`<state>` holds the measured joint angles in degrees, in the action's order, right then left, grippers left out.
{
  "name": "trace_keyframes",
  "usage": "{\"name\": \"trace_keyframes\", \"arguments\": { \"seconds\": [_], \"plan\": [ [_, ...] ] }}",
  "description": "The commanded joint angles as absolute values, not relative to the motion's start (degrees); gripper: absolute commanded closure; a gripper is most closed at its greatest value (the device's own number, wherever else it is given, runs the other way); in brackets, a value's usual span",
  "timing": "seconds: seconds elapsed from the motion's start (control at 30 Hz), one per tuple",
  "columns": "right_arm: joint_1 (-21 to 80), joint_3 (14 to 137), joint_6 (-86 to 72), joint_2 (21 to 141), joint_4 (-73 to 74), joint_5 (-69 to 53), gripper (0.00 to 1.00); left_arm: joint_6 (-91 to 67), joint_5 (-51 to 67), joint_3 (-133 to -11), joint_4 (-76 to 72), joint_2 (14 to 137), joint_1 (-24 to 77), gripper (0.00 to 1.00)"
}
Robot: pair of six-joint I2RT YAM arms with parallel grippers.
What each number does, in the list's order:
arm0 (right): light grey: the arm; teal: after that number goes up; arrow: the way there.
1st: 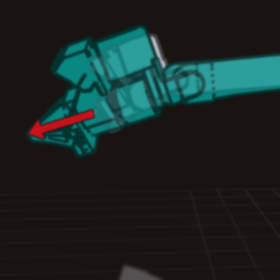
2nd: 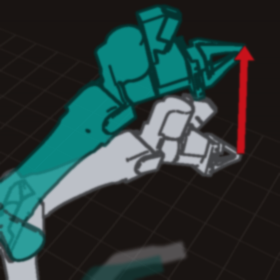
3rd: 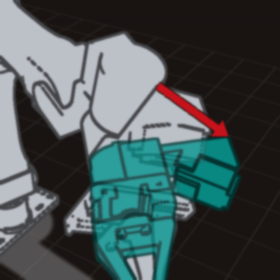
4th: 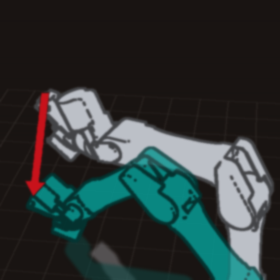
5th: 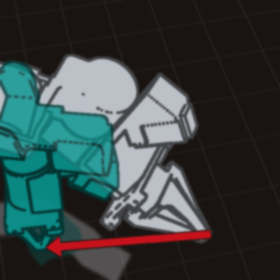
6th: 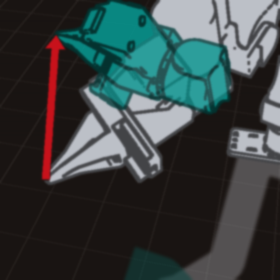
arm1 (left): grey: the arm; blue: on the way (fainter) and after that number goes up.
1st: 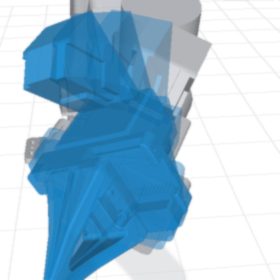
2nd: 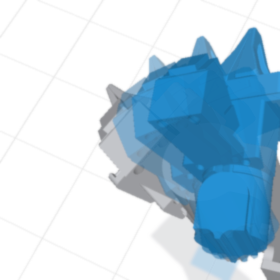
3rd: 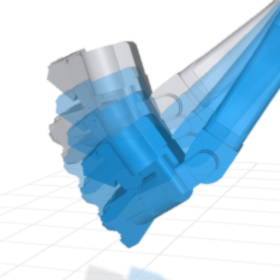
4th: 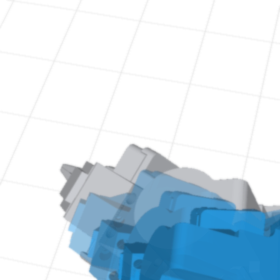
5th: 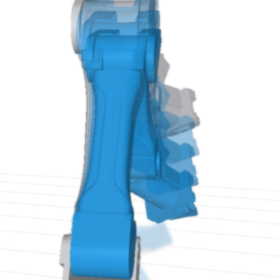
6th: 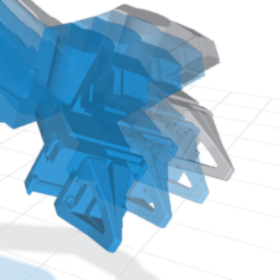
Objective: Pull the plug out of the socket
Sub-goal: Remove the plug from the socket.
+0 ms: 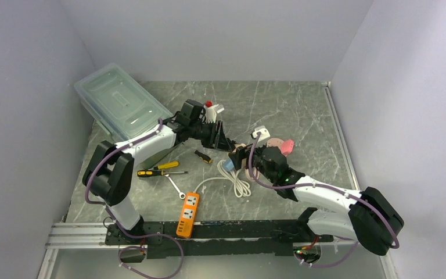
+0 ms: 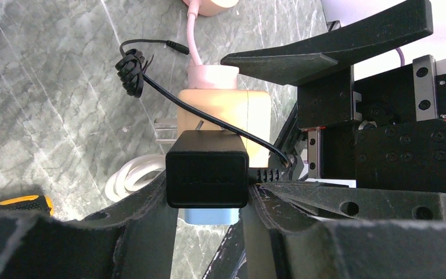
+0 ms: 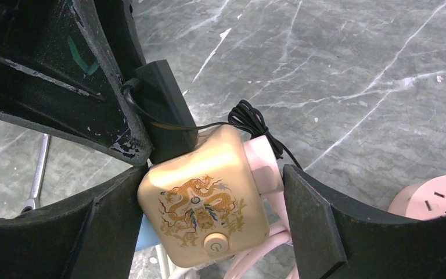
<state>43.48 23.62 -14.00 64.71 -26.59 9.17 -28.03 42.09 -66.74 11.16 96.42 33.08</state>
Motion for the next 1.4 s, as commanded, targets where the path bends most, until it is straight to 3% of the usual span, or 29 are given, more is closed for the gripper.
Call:
{"name": "trace_keyframes", "arguments": {
  "seconds": [0.0, 0.1, 0.2, 0.53, 0.63, 0.97, 1.37],
  "plan": [
    [43.29, 27.1, -12.73, 64.47, -29.64, 6.82, 0.66, -26.99, 43.69, -69.82, 11.23, 93.88, 33.58, 1.0],
    [43.33, 28.28, -12.62, 65.4, -28.23, 7.27, 0.43, -26.66, 44.56, -69.8, 10.65, 93.57, 33.59, 1.0],
    [43.25, 29.34, -13.09, 66.46, -26.57, 8.19, 0.32, -25.78, 44.02, -70.08, 11.5, 93.28, 33.58, 1.0],
    [42.45, 31.27, -13.33, 69.42, -25.18, 2.02, 0.13, -24.12, 39.6, -69.91, 13.09, 91.07, 33.53, 1.0],
    [41.59, 30.92, -15.21, 69.19, -25.84, 1.69, 0.01, -24.28, 37.69, -69.31, 13.06, 90.23, 33.36, 1.0],
    [38.5, 29.81, -17.67, 67.9, -24.98, 4.67, 0.0, -26.13, 37.19, -67.74, 10.89, 88.62, 32.06, 1.0],
    [38.23, 30.73, -18.05, 71.33, -26.79, -1.51, 0.03, -27.75, 40.28, -67.16, 8.46, 89.02, 32.05, 1.0]
  ]
}}
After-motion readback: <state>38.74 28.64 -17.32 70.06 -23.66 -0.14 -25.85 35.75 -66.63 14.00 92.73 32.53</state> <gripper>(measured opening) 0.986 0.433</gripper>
